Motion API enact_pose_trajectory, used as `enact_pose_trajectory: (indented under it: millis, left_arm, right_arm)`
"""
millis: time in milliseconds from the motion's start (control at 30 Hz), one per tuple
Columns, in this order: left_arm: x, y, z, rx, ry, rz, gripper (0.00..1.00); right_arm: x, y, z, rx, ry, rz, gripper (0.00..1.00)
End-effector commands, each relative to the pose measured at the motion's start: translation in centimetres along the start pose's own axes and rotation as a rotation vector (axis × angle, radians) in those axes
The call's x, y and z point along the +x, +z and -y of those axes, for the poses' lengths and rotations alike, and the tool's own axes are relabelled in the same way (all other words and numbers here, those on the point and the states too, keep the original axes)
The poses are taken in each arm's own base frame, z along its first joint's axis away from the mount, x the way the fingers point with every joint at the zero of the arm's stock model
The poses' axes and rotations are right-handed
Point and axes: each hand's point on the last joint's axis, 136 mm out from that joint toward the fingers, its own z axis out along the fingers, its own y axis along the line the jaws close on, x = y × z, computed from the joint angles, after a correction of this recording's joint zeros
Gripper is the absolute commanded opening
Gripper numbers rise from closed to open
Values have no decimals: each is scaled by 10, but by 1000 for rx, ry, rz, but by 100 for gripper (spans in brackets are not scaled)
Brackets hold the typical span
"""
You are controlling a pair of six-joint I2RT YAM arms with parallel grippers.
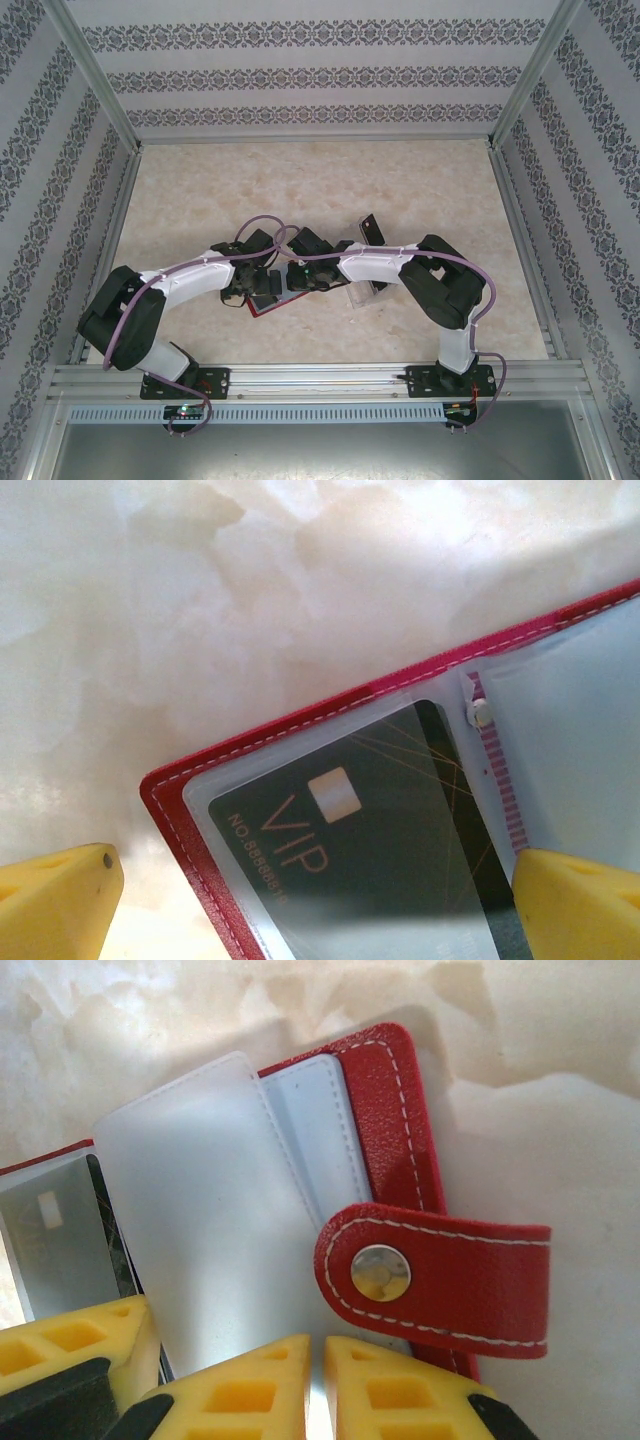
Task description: Put the credit cards into the card holder
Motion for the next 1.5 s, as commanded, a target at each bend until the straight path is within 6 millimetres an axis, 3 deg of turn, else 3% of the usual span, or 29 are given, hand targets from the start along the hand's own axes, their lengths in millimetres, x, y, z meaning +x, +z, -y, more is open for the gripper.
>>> enact_pose_trajectory:
  millis: [0,200,433,633,767,1067,1267,1467]
  left_arm:
    - [-7,-14,1,-22,41,22,100]
    - [-28,-38,11,62,-15,71,100]
    - [-25,-47,-4,147,-156,83,100]
    - [-14,-37,-9,298,-279,82,100]
    - [-14,-38,-12,318,-303,107,100]
    - [-14,-34,-33,300,-453,103,100]
    - [-13,-30,-29,335,-474,81,100]
    - [-10,-26,-28,344,-480,71,100]
  right_arm:
    - [22,15,38,127,33,-89,16]
    - [17,8,27,94,25,-78,17]
    - [6,-10,8,44,3,-40,20]
    - [-15,-55,-18,-12,-46,55,37]
    - [-23,-75,-14,30,-72,103,53]
    - [-24,-52,16,235,-206,66,60]
    - [-27,-40,12,340,-320,54,64]
    - [-31,-24,18,429,-369,34,61]
